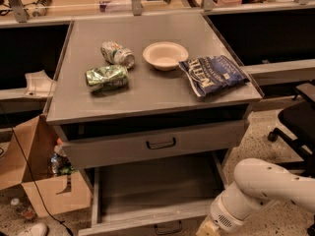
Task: Close middle drawer
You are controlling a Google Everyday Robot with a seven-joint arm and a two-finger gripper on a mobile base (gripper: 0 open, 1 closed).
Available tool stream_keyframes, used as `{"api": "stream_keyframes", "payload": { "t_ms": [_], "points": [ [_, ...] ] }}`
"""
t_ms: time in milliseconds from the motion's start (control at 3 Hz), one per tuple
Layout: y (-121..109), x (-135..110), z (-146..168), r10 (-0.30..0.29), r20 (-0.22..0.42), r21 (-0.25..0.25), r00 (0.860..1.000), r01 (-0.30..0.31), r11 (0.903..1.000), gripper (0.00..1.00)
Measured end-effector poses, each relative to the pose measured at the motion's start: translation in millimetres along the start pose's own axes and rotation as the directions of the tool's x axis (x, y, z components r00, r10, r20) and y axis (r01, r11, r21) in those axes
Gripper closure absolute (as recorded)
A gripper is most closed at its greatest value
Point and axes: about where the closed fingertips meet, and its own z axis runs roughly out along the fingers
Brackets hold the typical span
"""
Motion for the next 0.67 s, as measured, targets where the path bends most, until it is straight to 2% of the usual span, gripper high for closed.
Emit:
{"api": "stream_keyframes", "payload": {
  "t_ms": [333, 667],
  "points": [
    [0, 2, 7, 0.006, 0.0, -0.011, 1.0, -0.006, 0.9999, 1.0],
    [-10, 10, 57, 0.052, 0.006, -0.076, 0.999, -0.052, 0.9957, 1.0]
  ]
}}
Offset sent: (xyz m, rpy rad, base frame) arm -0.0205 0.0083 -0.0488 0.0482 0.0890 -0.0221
